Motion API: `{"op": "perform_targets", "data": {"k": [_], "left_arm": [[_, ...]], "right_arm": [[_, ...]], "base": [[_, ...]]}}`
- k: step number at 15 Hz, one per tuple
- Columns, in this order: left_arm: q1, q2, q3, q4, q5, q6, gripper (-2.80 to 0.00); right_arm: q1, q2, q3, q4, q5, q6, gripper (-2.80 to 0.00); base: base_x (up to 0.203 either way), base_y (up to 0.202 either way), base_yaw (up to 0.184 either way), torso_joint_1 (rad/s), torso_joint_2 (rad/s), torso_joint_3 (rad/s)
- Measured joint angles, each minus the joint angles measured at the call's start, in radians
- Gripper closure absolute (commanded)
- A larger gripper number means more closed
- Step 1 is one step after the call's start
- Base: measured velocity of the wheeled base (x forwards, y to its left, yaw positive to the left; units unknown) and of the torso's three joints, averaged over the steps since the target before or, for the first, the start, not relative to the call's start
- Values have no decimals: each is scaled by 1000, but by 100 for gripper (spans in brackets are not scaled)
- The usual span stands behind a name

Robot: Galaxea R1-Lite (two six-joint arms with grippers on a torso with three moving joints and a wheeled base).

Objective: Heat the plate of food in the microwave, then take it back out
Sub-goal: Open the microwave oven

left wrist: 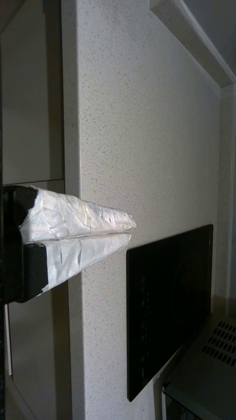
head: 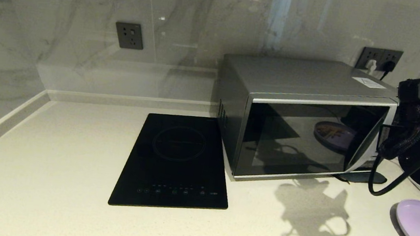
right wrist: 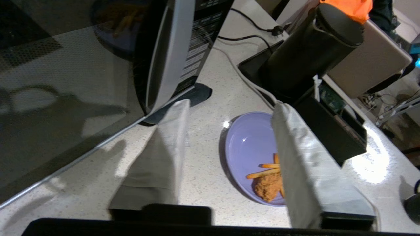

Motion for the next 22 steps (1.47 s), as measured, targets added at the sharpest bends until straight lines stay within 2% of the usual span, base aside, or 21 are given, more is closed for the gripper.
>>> {"op": "perform_targets", "data": {"k": [4, 8, 11, 14, 17, 22], "left_arm": [[0, 0, 0, 0, 0, 0, 0], [0, 0, 0, 0, 0, 0, 0], [0, 0, 0, 0, 0, -1, 0], [0, 0, 0, 0, 0, 0, 0], [0, 0, 0, 0, 0, 0, 0], [0, 0, 0, 0, 0, 0, 0]], "right_arm": [[-8, 79, -62, -5, -7, 63, -280], [-41, 204, -152, -5, -62, 127, -280], [-83, 276, -203, -5, -66, 138, -280], [-118, 307, -219, -5, -49, 140, -280], [-149, 316, -223, -5, 2, 149, -280], [-164, 321, -223, -7, 43, 171, -280]], "base": [[0, 0, 0, 0, 0, 0], [0, 0, 0, 0, 0, 0], [0, 0, 0, 0, 0, 0], [0, 0, 0, 0, 0, 0], [0, 0, 0, 0, 0, 0], [0, 0, 0, 0, 0, 0]]}}
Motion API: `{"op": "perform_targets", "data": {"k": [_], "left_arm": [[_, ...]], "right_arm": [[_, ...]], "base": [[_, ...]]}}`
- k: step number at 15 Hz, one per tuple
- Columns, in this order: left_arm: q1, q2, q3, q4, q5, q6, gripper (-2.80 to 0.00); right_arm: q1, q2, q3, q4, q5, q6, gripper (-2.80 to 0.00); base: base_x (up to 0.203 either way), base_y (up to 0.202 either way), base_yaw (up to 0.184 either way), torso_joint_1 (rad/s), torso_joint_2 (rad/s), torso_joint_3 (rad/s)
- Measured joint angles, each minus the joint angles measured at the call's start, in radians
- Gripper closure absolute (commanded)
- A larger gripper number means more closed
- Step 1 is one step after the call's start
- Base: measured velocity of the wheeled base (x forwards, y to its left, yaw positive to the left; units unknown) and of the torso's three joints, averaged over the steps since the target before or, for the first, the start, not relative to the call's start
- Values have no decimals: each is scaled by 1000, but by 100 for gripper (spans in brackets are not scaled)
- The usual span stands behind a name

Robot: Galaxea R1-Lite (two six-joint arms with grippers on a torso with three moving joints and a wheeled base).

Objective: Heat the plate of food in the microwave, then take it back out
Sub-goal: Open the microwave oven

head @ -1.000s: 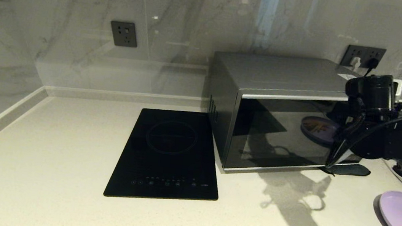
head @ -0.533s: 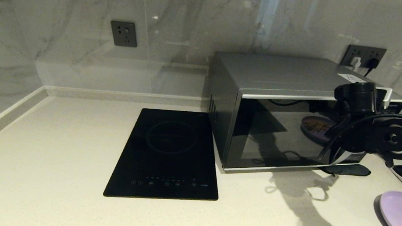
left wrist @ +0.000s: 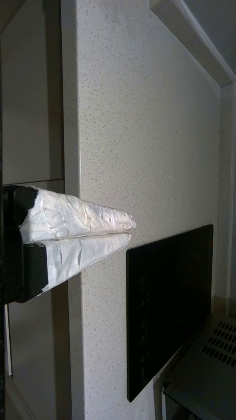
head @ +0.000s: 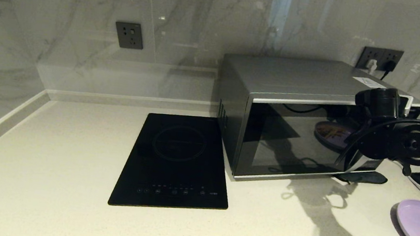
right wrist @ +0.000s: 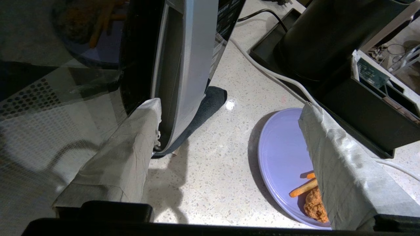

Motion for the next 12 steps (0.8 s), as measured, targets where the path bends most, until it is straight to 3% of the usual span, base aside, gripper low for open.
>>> {"op": "perform_targets", "data": {"k": [7, 8, 12], "left_arm": [[0, 0, 0, 0, 0, 0, 0], [0, 0, 0, 0, 0, 0, 0], [0, 0, 0, 0, 0, 0, 0]], "right_arm": [[-44, 10, -6, -1, 25, -2, -280], [-50, 12, -6, -2, 28, -2, 0], [-60, 29, -8, -41, 42, -11, 0]], "base": [[0, 0, 0, 0, 0, 0], [0, 0, 0, 0, 0, 0], [0, 0, 0, 0, 0, 0]]}}
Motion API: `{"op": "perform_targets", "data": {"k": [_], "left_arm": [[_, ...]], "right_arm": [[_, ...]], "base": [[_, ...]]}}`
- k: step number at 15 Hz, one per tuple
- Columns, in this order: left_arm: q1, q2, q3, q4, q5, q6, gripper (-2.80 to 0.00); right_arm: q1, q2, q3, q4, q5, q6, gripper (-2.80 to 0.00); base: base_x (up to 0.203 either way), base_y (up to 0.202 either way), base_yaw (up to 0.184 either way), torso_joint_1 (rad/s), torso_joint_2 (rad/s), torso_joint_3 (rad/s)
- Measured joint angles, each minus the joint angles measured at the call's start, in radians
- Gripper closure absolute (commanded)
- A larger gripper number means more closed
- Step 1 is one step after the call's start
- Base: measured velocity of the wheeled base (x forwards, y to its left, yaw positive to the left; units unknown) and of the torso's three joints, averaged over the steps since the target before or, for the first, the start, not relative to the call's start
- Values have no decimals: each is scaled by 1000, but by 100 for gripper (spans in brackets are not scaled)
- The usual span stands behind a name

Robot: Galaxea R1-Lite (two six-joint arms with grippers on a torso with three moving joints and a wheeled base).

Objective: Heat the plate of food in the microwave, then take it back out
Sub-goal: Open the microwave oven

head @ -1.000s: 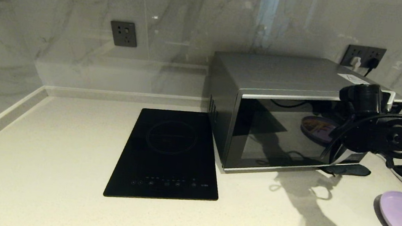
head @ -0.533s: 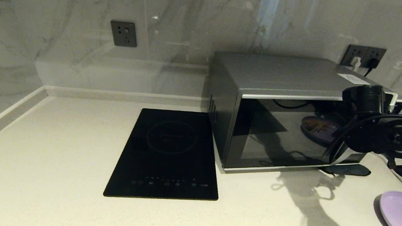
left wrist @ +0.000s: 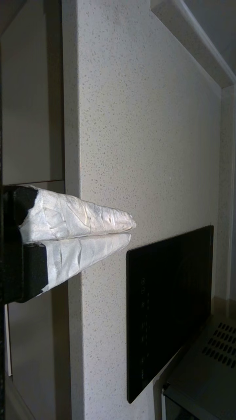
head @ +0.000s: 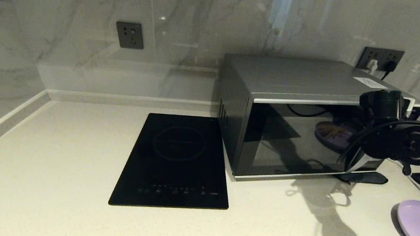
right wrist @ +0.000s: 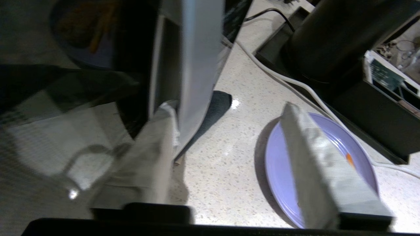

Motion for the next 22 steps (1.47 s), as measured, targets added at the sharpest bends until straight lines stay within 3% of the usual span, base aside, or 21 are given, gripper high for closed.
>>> {"op": "perform_targets", "data": {"k": [14, 22], "left_arm": [[0, 0, 0, 0, 0, 0, 0], [0, 0, 0, 0, 0, 0, 0]], "right_arm": [[0, 9, 32, -6, 1, 10, 0], [17, -40, 147, -1, -7, 53, 0]], "base": [[0, 0, 0, 0, 0, 0], [0, 0, 0, 0, 0, 0]]}}
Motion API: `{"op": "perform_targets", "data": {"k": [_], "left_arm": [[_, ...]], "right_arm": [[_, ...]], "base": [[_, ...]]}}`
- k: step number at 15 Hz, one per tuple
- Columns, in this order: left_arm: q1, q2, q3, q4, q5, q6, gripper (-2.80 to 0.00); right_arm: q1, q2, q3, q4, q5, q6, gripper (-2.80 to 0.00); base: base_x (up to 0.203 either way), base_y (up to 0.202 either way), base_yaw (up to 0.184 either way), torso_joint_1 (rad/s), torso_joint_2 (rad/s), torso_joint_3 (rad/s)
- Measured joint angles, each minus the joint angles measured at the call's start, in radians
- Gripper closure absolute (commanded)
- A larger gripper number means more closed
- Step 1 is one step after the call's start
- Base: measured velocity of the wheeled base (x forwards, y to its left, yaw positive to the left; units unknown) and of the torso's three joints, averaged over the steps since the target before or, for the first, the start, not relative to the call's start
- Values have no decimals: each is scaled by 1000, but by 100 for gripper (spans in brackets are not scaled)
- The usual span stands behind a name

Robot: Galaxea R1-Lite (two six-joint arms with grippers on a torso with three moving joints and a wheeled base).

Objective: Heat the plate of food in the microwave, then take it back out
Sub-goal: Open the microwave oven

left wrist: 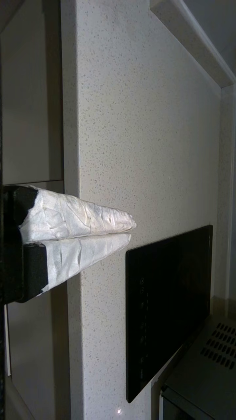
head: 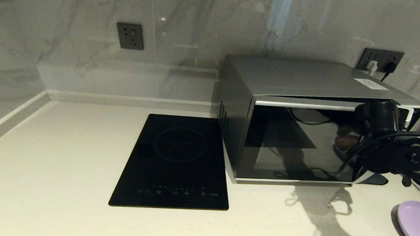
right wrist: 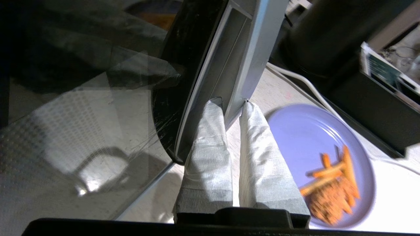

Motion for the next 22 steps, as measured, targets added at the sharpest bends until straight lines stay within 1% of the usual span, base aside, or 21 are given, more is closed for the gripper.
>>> {"op": "perform_targets", "data": {"k": [3, 6, 7, 11, 15, 18, 20, 22], "left_arm": [[2, 0, 0, 0, 0, 0, 0], [0, 0, 0, 0, 0, 0, 0], [1, 0, 0, 0, 0, 0, 0], [1, 0, 0, 0, 0, 0, 0], [0, 0, 0, 0, 0, 0, 0], [0, 0, 0, 0, 0, 0, 0], [0, 0, 0, 0, 0, 0, 0], [0, 0, 0, 0, 0, 0, 0]], "right_arm": [[6, -32, 39, 1, 5, 1, 0], [30, -72, 72, 4, 3, 0, 0], [40, -86, 88, 5, 0, -1, -280], [91, -160, 162, 7, -2, -7, -280], [135, -254, 277, 3, -2, 5, -280], [206, -367, 337, 13, -3, 11, -280], [271, -468, 343, 61, 1, -13, -280], [328, -570, 269, 156, 25, -48, -280]], "base": [[0, 0, 0, 0, 0, 0], [0, 0, 0, 0, 0, 0], [0, 0, 0, 0, 0, 0], [0, 0, 0, 0, 0, 0], [0, 0, 0, 0, 0, 0], [0, 0, 0, 0, 0, 0], [0, 0, 0, 0, 0, 0], [0, 0, 0, 0, 0, 0]]}}
